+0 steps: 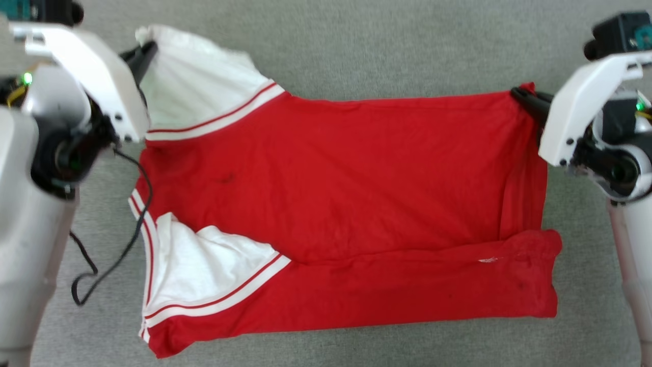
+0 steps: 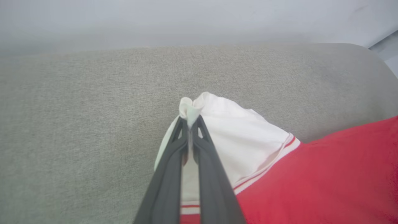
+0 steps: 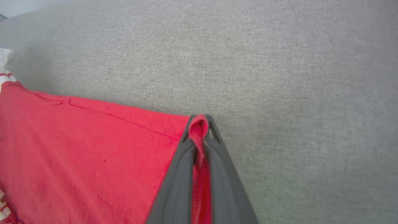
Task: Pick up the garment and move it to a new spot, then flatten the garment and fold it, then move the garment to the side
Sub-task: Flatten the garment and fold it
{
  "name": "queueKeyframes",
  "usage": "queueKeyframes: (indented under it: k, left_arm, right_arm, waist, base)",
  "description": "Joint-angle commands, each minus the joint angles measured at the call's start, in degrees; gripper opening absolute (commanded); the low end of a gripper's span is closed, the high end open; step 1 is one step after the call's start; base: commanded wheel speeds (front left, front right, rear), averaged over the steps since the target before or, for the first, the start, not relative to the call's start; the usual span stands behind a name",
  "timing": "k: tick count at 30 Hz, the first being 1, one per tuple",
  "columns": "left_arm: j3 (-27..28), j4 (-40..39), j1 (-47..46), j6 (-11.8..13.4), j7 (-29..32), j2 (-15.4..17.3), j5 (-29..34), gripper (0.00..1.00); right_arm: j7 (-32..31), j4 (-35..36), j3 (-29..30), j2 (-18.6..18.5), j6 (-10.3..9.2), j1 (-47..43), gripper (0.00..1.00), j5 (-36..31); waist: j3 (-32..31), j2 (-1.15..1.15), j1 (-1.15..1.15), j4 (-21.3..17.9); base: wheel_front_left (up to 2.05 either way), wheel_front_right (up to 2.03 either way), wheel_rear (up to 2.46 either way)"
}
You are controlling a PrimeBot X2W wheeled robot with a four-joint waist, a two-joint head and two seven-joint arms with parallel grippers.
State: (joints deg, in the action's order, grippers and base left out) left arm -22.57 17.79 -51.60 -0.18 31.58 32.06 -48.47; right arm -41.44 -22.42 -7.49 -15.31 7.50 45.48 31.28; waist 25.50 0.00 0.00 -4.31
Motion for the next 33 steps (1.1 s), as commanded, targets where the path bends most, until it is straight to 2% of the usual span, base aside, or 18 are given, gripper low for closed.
queueKeyframes:
  k: [1,14,20,25,26,27,28,29,33]
  left_arm:
    - [1.09,-1.31,3.31,0.40,-2.47,0.28,-0.73,0.00]
    - [5.29,-11.00,32.41,3.76,-14.30,-1.35,-5.91,0.00]
    - [5.23,-12.11,42.88,5.24,-15.61,-2.67,-8.26,0.00]
    - [4.86,-11.18,47.84,5.95,-15.80,-3.91,-9.98,0.00]
    - [4.54,-10.80,48.42,5.91,-15.56,-4.43,-10.23,0.00]
    - [4.20,-10.31,48.98,5.99,-15.55,-4.52,-10.10,0.20]
    - [3.84,-9.82,49.22,6.01,-16.00,-4.71,-9.71,0.92]
    - [3.75,-9.28,49.38,6.03,-16.88,-5.15,-9.29,1.00]
    - [3.56,-8.72,48.59,6.23,-22.67,-6.15,-5.67,1.00]
  right_arm:
    - [1.01,1.46,1.25,0.09,-0.02,-2.57,0.00,-0.06]
    - [5.62,10.42,8.55,3.76,-0.02,-22.72,0.00,0.89]
    - [6.37,11.67,12.02,5.72,-0.02,-31.48,0.00,0.91]
    - [7.32,10.66,13.45,6.88,-0.02,-36.46,0.00,1.13]
    - [7.54,10.20,13.44,7.04,-0.02,-37.40,0.24,0.83]
    - [7.63,9.83,13.33,7.34,-0.02,-38.56,0.56,0.64]
    - [8.13,9.72,13.16,7.58,-0.02,-39.36,1.00,0.49]
    - [9.04,9.61,12.99,7.69,-0.02,-39.92,1.00,0.11]
    - [14.92,10.95,11.47,7.80,-0.03,-42.29,1.00,-0.72]
  waist:
    - [-2.87,0.00,0.00,0.89]
    - [-11.18,0.00,0.00,2.18]
    - [-12.82,0.00,0.00,2.20]
    - [-13.75,0.00,0.00,2.07]
    - [-14.00,0.00,0.00,2.08]
    - [-14.18,0.00,0.00,2.07]
    - [-14.37,0.00,0.00,2.05]
    - [-14.62,0.00,0.00,2.02]
    - [-15.59,0.00,0.00,1.77]
  base:
    - [0.00,0.00,0.00]
    - [0.00,0.00,0.00]
    - [0.00,0.00,0.00]
    - [0.00,0.00,0.00]
    - [0.00,0.00,0.00]
    - [0.00,0.00,0.00]
    - [0.00,0.00,0.00]
    - [0.00,0.00,0.00]
    - [0.00,0.00,0.00]
